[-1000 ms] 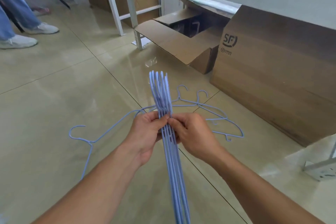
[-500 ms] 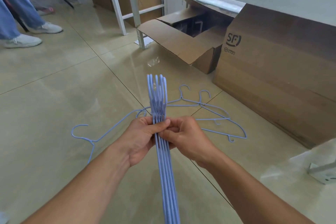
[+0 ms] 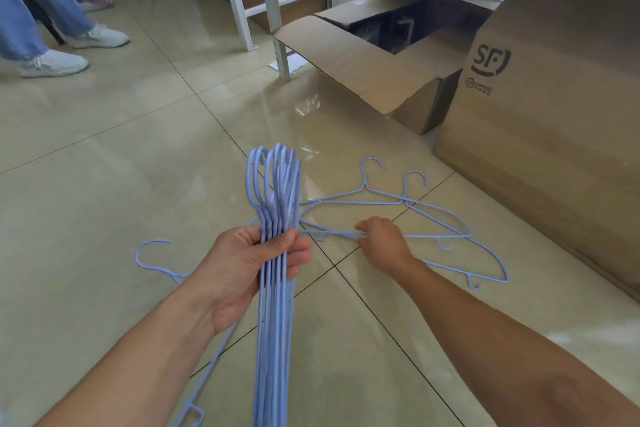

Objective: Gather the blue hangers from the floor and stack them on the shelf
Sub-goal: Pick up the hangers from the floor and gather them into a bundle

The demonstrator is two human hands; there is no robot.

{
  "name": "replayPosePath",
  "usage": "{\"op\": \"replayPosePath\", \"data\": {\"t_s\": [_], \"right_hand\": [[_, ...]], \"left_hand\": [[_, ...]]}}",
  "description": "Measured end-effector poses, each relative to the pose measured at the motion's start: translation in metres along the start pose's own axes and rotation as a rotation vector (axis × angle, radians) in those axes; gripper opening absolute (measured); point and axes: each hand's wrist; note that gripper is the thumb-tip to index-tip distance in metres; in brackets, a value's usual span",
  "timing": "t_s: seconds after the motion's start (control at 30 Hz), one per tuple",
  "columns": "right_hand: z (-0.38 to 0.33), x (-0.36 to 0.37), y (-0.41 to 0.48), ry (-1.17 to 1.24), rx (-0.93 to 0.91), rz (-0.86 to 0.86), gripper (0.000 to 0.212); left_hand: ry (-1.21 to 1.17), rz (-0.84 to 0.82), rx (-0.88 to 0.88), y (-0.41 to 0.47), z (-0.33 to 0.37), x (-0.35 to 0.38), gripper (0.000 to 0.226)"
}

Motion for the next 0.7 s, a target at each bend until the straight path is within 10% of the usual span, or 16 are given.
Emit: {"op": "replayPosePath", "data": {"t_s": [0.7], "right_hand": [[0.062, 0.002, -0.141, -0.344, -0.141, -0.296, 0.021]], "left_hand": [[0.039, 0.033, -0.021, -0.004, 0.0, -0.019, 0.015]]}}
Point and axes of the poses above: each hand's wrist, its own y-axis towards the middle knuckle, its own x-axis out of the palm, z = x × y, and after that the axes turned 15 degrees about -x, right-handed
